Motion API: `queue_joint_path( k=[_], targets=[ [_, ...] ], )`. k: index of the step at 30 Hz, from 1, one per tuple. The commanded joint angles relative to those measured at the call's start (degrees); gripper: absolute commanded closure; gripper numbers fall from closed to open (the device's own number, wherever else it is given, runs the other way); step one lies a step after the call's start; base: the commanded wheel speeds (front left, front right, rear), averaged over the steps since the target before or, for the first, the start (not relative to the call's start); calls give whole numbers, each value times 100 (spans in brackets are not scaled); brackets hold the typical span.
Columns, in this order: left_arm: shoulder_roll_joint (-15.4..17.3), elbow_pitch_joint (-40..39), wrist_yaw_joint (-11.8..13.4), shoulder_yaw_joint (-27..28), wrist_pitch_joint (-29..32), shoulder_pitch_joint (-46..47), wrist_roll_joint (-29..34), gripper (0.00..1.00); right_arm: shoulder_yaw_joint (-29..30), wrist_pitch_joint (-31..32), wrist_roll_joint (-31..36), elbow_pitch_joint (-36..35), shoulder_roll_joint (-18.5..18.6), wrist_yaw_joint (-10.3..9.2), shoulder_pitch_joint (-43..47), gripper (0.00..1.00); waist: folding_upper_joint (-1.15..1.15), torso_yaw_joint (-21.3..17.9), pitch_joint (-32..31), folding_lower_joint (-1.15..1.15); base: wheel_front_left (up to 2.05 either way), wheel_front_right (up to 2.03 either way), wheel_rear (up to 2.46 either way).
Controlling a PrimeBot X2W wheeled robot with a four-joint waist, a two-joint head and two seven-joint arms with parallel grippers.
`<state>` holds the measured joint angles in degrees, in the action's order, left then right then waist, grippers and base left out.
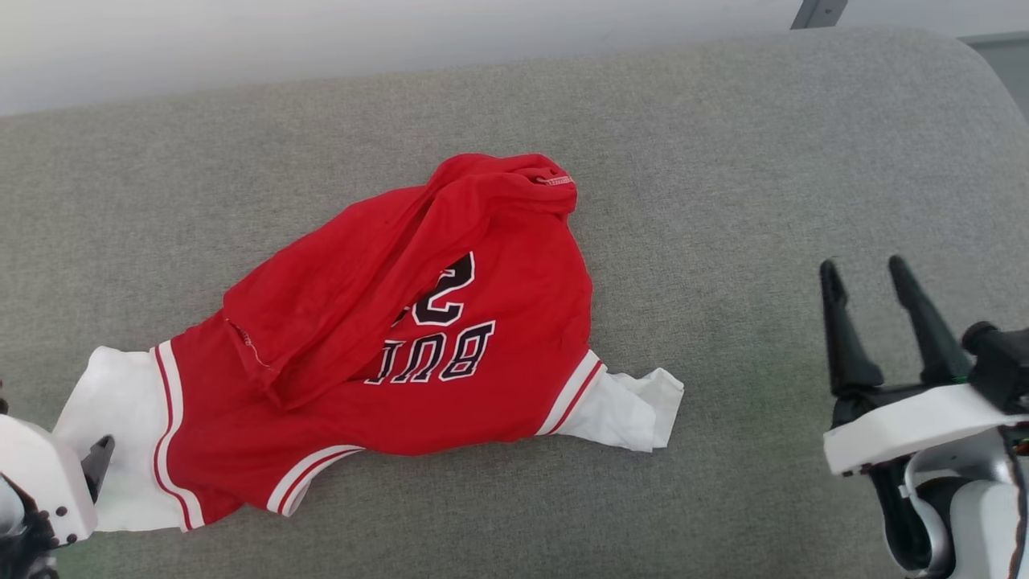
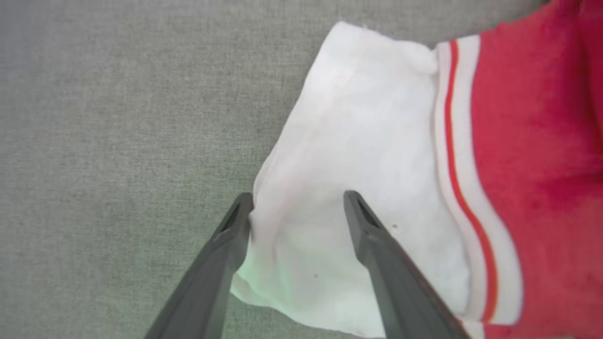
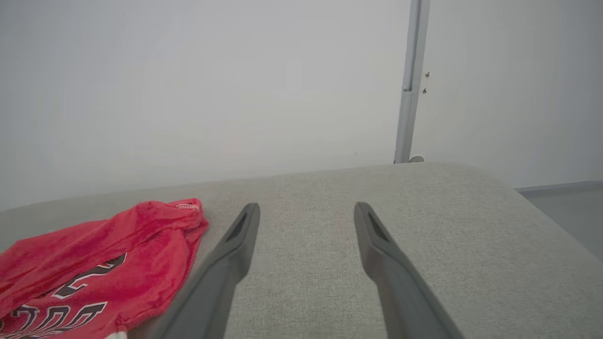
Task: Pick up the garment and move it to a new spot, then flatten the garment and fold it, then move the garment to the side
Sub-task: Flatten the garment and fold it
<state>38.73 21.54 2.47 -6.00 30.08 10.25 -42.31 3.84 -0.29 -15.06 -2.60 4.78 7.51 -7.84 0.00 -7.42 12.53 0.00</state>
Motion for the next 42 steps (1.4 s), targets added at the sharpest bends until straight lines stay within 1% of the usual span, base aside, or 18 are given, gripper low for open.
queue_joint_path(
  k=[1,5,9,14,15,20,24,29,31,32,33,35,38,42],
  targets=[
    [-13,-78,-26,30,-132,-87,6,0,-92,98,-77,22,55,-4,65,0,0,24,-27,0,0,0,0],
    [-37,-192,-49,11,-270,-134,47,0,-235,253,-196,38,139,-3,135,0,0,69,-69,0,0,0,0],
    [-60,-280,-17,-40,-302,-211,74,0,-396,454,-332,20,246,-4,215,0,0,126,-137,0,0,0,0],
    [-56,-187,41,-100,-98,-274,29,0,-631,840,-577,-41,392,-4,327,0,0,181,-234,0,0,0,0],
    [-29,-48,52,-163,63,-284,19,0,-741,1073,-697,-76,469,-4,391,0,0,203,-261,0,0,0,0],
    [-38,279,-95,-309,244,-15,18,0,-1059,1883,-1056,-208,710,-4,484,0,0,260,-253,0,0,0,0],
    [-139,578,-288,-410,222,324,-17,0,-1329,2626,-1297,-310,924,-3,442,0,0,324,-187,0,0,0,0],
    [-201,1025,-500,-581,240,830,74,0,-1588,3576,-1427,-389,1171,-3,326,0,0,448,-23,0,0,0,0],
    [-254,1211,-618,-715,368,998,101,0,-1669,3912,-1432,-404,1261,-3,236,0,0,496,41,0,0,0,0],
    [-299,1296,-684,-784,431,1067,79,53,-1706,4056,-1429,-406,1290,-3,177,0,0,521,72,0,0,0,0],
    [-342,1358,-741,-849,486,1137,50,100,-1728,4199,-1433,-381,1298,-3,122,0,0,548,105,0,0,0,0],
    [-387,1460,-821,-943,503,1292,44,100,-1829,4479,-1342,-339,1372,-3,-25,0,0,607,175,0,0,0,0],
    [-470,1566,-901,-1064,435,1506,40,100,-1959,4741,-1231,-215,1438,-3,-303,0,0,712,275,0,0,0,0],
    [-585,1697,-947,-1235,307,1769,54,100,-2200,5076,-1248,83,1458,-3,-638,0,0,856,385,0,0,0,0]
  ],
)
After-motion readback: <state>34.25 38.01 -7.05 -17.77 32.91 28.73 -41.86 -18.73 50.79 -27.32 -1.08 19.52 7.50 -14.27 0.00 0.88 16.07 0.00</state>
